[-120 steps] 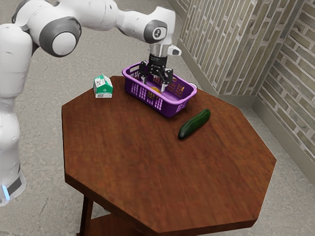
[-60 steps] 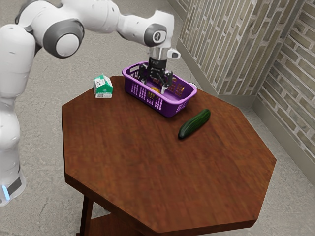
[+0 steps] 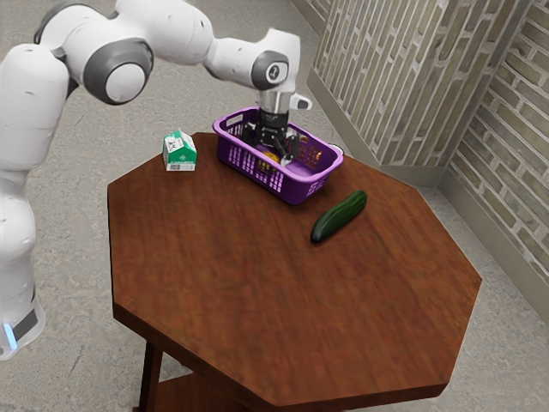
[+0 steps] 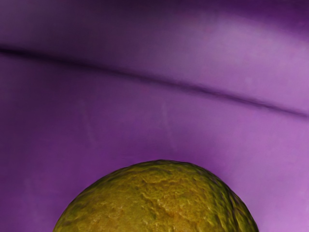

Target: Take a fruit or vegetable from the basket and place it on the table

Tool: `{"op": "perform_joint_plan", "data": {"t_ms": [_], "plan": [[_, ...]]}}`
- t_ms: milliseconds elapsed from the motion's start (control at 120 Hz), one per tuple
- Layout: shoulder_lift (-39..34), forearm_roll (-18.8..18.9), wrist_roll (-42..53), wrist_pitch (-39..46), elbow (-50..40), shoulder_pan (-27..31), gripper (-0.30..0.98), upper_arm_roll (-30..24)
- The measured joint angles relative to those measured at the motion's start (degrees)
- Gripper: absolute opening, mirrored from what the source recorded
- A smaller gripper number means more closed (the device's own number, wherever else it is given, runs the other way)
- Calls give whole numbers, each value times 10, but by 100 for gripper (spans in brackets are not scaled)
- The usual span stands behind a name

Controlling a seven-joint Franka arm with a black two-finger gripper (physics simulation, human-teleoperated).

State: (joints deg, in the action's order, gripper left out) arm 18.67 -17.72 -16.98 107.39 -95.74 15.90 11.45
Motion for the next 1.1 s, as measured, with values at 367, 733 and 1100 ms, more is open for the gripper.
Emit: {"op": "perform_joint_plan", "data": {"t_ms": [367, 733, 1100], "plan": [[0, 0, -13, 2, 0, 3, 36, 0], [-31, 4, -22, 2, 1, -1, 36, 0], [-144, 40, -50, 1, 76, -81, 37, -77]]}}
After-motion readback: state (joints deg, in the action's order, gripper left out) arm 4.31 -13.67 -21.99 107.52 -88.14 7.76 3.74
